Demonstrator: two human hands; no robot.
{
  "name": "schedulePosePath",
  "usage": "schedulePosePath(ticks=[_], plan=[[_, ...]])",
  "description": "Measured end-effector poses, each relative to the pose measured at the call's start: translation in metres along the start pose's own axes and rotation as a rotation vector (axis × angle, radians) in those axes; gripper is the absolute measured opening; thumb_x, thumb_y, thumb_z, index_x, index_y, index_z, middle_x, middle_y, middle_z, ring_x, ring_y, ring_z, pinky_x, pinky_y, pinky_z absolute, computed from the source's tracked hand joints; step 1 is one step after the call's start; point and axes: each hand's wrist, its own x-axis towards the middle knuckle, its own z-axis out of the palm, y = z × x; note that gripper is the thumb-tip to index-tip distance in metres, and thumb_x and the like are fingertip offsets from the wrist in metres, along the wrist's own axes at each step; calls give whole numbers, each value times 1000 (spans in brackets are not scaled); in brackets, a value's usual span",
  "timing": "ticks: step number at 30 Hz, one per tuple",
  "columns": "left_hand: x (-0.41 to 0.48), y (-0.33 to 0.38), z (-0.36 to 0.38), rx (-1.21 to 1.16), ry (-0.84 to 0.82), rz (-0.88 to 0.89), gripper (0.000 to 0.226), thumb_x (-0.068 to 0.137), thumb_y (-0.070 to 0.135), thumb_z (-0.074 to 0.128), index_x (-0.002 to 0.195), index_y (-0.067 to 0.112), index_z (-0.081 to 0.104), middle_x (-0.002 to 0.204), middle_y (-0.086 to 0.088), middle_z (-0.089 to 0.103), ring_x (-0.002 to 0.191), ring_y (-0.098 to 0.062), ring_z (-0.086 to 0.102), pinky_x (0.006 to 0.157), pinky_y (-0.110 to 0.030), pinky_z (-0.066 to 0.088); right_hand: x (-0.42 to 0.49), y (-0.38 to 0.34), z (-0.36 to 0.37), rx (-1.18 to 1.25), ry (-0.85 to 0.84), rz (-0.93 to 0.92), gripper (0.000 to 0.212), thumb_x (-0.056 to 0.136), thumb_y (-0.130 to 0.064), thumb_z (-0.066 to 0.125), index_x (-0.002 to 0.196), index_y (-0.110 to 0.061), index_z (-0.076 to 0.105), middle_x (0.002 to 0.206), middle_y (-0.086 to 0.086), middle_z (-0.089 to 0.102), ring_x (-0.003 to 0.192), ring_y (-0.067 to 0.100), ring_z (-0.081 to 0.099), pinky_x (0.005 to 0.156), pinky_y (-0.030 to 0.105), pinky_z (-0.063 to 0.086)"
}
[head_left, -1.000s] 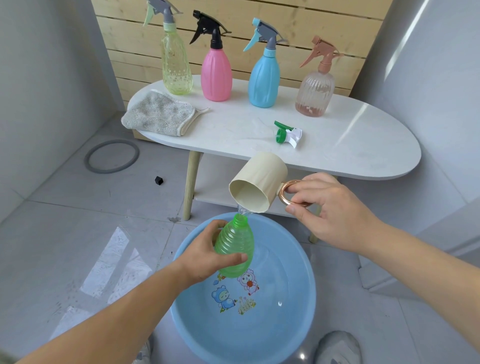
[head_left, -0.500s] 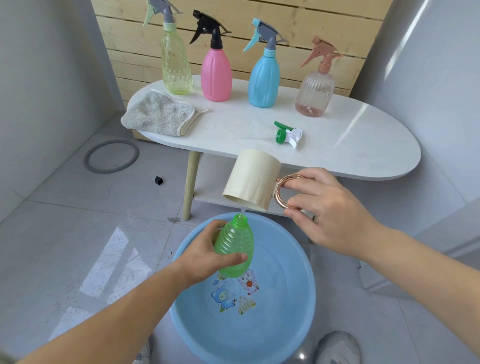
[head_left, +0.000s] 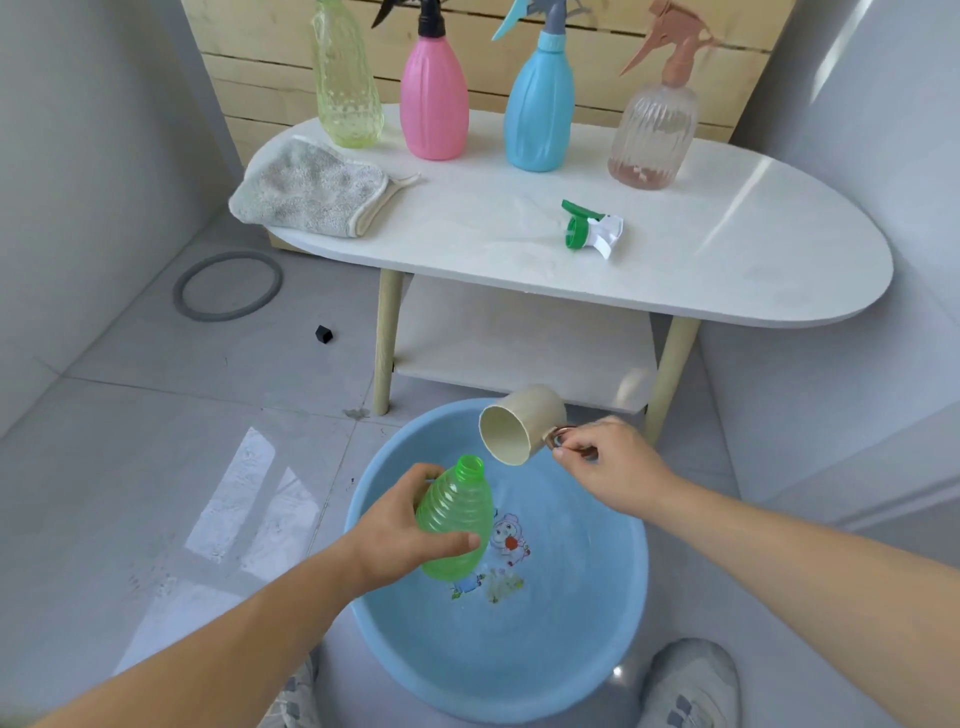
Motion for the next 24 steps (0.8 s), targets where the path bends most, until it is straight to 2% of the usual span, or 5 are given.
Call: schedulePosePath(ticks=[3, 6, 12, 17, 24], plan=[[-2, -14, 1, 23, -8, -37, 80, 55, 45, 91, 123, 28, 53, 113, 1, 68, 96, -8, 70, 80, -27, 60, 4, 14, 32, -11, -94, 26, 40, 93, -33, 60, 54, -30, 48, 58, -10, 49, 81, 18, 44, 69, 24, 36], [1, -28, 5, 80, -15, -56, 79, 54, 49, 90, 120, 29, 53, 110, 3, 69, 97, -11, 69, 88, -31, 58, 10, 24, 65, -50, -201, -39, 34, 89, -43, 50, 58, -35, 41, 64, -16, 49, 86, 20, 44, 84, 33, 43], [8, -42, 12, 126, 2, -79, 76, 56, 48, 89, 119, 28, 52, 109, 4, 67, 98, -11, 65, 85, -21, 54, 24, 44, 100, -185, -437, -144, 35, 82, -47, 36, 82, -21, 59, 86, -14, 54, 97, 17, 40, 93, 32, 43], [14, -52, 8, 101, 15, -109, 68, 68, 28, 94, 121, 26, 51, 110, 3, 68, 98, -9, 66, 79, -14, 53, 32, 58, 113, -232, -427, -202, 24, 90, -37, 52, 85, -16, 62, 91, -5, 60, 101, 19, 43, 89, 32, 44], [17, -58, 5, 73, 30, -126, 76, 55, 48, 89, 119, 29, 53, 106, 10, 68, 100, -12, 67, 81, -20, 56, 36, 65, 122, -305, -436, -195, 50, 84, -60, 36, 83, -18, 62, 89, -4, 61, 96, 20, 44, 82, 35, 46]])
